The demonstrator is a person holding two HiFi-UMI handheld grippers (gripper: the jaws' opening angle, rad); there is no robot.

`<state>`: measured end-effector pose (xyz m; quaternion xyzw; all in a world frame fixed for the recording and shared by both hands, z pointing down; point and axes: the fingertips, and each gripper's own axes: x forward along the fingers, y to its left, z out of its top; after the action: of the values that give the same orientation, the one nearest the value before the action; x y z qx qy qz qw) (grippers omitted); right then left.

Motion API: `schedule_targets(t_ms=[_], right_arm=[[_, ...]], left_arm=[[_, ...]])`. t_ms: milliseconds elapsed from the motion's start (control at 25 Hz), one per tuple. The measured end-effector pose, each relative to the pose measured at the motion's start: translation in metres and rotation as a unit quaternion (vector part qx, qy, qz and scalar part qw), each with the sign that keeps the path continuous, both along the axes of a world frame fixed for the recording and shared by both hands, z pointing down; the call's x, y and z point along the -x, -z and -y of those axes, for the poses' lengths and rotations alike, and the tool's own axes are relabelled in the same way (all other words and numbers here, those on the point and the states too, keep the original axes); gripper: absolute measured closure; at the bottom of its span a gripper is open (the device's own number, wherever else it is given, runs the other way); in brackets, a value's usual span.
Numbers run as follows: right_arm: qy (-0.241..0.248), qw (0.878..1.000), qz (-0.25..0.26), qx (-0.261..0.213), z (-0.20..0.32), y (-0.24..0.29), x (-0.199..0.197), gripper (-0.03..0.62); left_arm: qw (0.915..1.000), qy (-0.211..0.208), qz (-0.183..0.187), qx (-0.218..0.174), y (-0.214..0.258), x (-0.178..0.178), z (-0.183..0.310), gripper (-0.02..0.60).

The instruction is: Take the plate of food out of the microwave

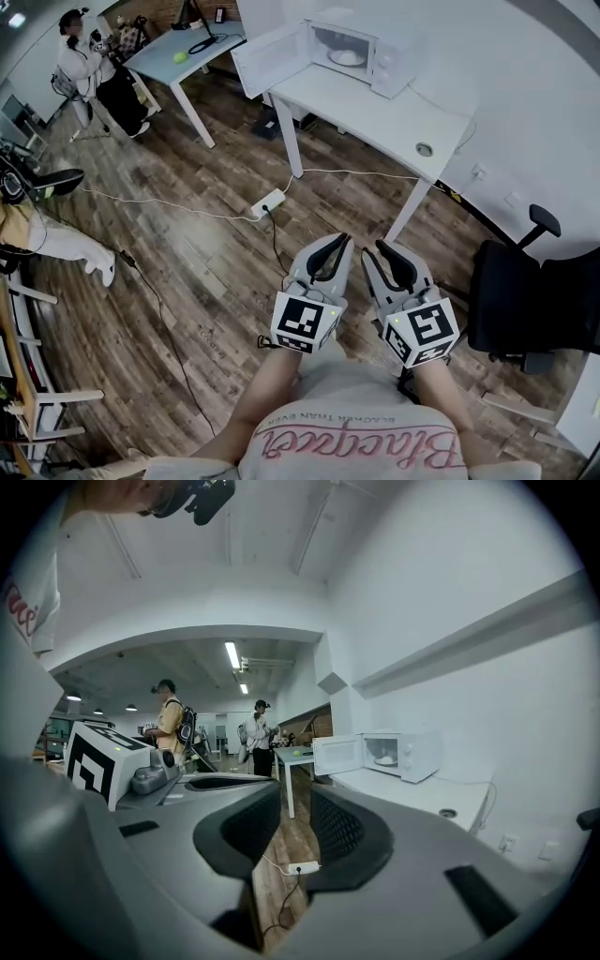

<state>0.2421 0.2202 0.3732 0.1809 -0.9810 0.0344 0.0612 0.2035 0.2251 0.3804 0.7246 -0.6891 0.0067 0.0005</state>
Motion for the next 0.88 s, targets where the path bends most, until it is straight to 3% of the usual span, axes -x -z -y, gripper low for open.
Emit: schedule_targets(t_ms=[120,280,560,880], right_arm=[[-0.011,1.000,-0.006,-0.014,0.007,0.000,0.014,0.491],[-0.025,0.999,-0.011,-0.029,0.014,0.000,0.033,0.568],[-0.016,1.000,0.000,-0.023,0.013,0.005,0.062,0.583],[-0.033,0.999,0.007,-0.008,0.015,0.003,0.065,0.583]], left_arm=[[0.9999,-0.011,0.006,0.002,0.000,0.011,0.008,0.577],[0.9995,-0.029,0.002,0.010,-0.005,0.028,0.013,0.577],[0.9993,-0.035,-0.008,0.011,-0.003,0.057,0.015,0.577],[0.9991,-0.042,-0.011,0.001,-0.001,0.065,0.012,0.577]])
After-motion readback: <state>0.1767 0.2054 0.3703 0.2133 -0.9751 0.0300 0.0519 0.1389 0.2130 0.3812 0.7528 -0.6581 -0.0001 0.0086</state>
